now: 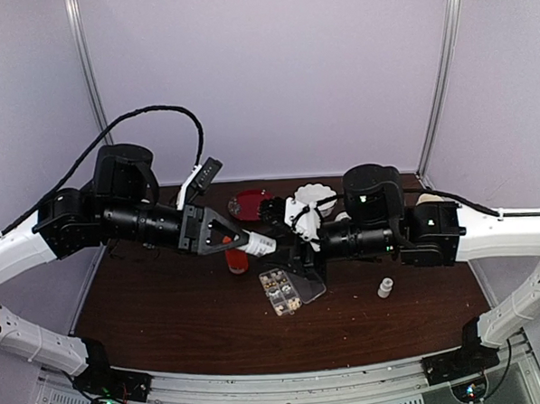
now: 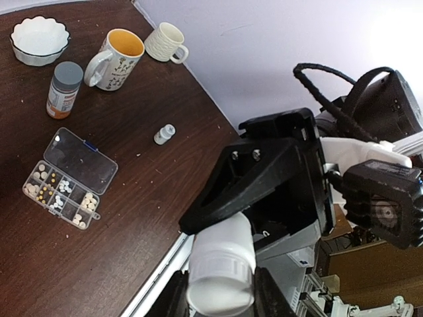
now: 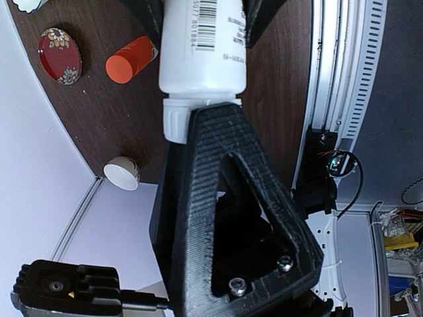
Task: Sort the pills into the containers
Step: Pass from the right arm to the left, then place the pill bottle at the center of the board.
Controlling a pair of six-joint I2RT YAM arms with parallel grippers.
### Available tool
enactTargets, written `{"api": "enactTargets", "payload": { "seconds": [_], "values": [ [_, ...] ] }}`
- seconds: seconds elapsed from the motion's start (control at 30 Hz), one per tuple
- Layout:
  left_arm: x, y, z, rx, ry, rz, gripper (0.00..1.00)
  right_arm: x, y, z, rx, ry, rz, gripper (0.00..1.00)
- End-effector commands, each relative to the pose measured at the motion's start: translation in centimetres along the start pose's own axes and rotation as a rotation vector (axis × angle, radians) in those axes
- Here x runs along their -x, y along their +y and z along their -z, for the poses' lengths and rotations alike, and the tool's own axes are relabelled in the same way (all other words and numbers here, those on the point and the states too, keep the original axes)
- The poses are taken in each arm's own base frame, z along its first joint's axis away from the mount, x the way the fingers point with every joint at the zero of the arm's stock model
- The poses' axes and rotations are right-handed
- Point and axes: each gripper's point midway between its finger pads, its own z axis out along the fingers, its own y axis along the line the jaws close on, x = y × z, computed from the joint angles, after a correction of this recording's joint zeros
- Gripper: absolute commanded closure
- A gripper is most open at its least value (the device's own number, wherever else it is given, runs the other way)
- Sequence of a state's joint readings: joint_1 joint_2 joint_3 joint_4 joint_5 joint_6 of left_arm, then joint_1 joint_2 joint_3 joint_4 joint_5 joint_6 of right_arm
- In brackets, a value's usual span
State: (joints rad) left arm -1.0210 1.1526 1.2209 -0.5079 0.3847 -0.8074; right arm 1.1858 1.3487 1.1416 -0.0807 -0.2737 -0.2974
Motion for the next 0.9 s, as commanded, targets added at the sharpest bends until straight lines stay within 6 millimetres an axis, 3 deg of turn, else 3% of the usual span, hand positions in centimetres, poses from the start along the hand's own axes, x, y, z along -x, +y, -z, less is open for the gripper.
{"api": "enactTargets", "payload": {
  "seconds": [0.0, 0.03, 0.1, 0.23, 0.37, 0.53, 0.6, 0.67, 0.73, 0.87],
  "values": [
    [0.1, 0.2, -0.2, 0.01, -0.018, -0.103, 1.0, 1.3, 0.5, -0.1, 0.035, -0.061, -0.068, 0.57],
    [0.1, 0.7, -0.3, 0.029, -0.014, -0.096, 1.0, 1.2, 0.2, -0.1, 0.02, -0.059, -0.07, 0.47],
    [-0.2, 2.3, -0.1, 0.093, -0.001, -0.076, 1.0, 0.4, -0.2, 0.1, -0.019, -0.044, -0.084, 0.36],
    [-0.8, 7.0, 1.7, 0.317, 0.013, -0.066, 1.0, -1.6, -1.3, 0.8, -0.107, -0.004, -0.143, 0.3],
    [-1.5, 11.7, 4.0, 0.524, 0.024, -0.081, 1.0, -3.4, -4.0, 1.9, -0.278, 0.014, -0.315, 0.25],
    [-3.1, 18.0, 6.1, 0.712, 0.018, 0.023, 1.0, -8.1, -7.7, 2.7, -0.428, 0.171, -0.542, 0.19],
    [-4.2, 20.6, 6.9, 0.795, 0.02, 0.067, 1.0, -10.3, -7.7, 2.4, -0.389, 0.239, -0.588, 0.18],
    [-4.9, 22.9, 7.8, 0.895, 0.013, 0.103, 1.0, -12.1, -8.1, 2.7, -0.405, 0.261, -0.641, 0.1],
    [-5.6, 24.8, 8.4, 0.978, 0.002, 0.136, 1.0, -13.7, -8.9, 3.4, -0.453, 0.268, -0.683, 0.01],
    [-6.3, 27.0, 7.8, 1.01, -0.018, 0.176, 1.0, -18.0, -11.5, 6.2, -0.654, 0.338, -0.781, 0.0]
  ]
}}
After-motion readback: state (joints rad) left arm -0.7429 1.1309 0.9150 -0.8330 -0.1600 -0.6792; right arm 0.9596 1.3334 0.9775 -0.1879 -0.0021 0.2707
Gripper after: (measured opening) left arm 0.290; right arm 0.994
